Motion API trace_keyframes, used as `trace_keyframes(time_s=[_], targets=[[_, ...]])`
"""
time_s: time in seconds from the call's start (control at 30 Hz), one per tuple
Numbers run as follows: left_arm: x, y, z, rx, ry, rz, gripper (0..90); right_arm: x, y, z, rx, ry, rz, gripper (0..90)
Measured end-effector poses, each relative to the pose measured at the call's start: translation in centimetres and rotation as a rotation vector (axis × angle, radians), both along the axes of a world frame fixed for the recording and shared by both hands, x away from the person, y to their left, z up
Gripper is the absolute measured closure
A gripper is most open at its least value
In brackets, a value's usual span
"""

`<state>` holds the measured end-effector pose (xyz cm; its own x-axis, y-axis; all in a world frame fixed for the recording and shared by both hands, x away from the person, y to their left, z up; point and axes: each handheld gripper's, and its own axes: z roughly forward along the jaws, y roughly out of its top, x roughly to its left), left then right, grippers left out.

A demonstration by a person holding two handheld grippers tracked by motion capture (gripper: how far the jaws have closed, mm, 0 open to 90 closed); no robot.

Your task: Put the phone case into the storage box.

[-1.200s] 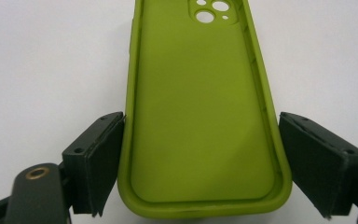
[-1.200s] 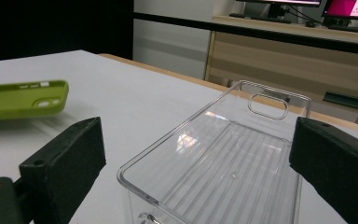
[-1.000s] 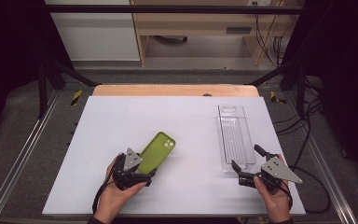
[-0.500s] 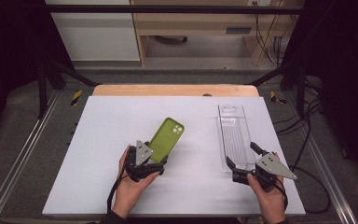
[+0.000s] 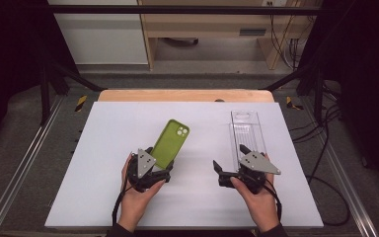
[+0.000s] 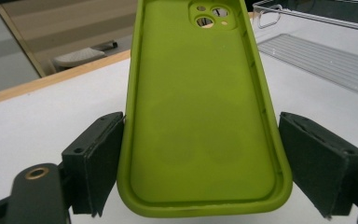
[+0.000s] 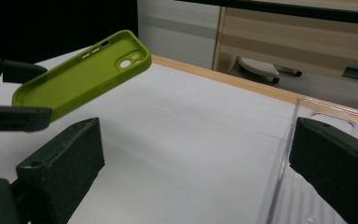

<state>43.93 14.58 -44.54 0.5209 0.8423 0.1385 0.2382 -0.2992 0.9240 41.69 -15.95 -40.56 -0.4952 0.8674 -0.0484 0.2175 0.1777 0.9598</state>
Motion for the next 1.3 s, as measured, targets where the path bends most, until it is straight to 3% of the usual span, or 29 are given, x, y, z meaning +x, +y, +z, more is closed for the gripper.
trace_keyframes(time_s=[0.13,0.47,0.97,1.3], targets=[[-0.2,0.0,-0.1,-0.007,-0.016,0.001,16.3,0.7,1.4,0.9,0.002,0.014,0.004,3.4],[-0.5,-0.4,-0.3,-0.013,-0.039,-0.008,16.2,1.6,2.4,2.3,0.005,0.015,-0.007,3.4],[-0.9,-0.2,-0.2,-0.014,-0.080,0.010,16.2,2.1,3.9,2.4,0.031,0.024,0.002,4.2],[-1.3,-0.1,0.1,0.000,-0.128,0.010,16.3,2.5,5.2,2.3,0.041,0.020,0.024,6.2]])
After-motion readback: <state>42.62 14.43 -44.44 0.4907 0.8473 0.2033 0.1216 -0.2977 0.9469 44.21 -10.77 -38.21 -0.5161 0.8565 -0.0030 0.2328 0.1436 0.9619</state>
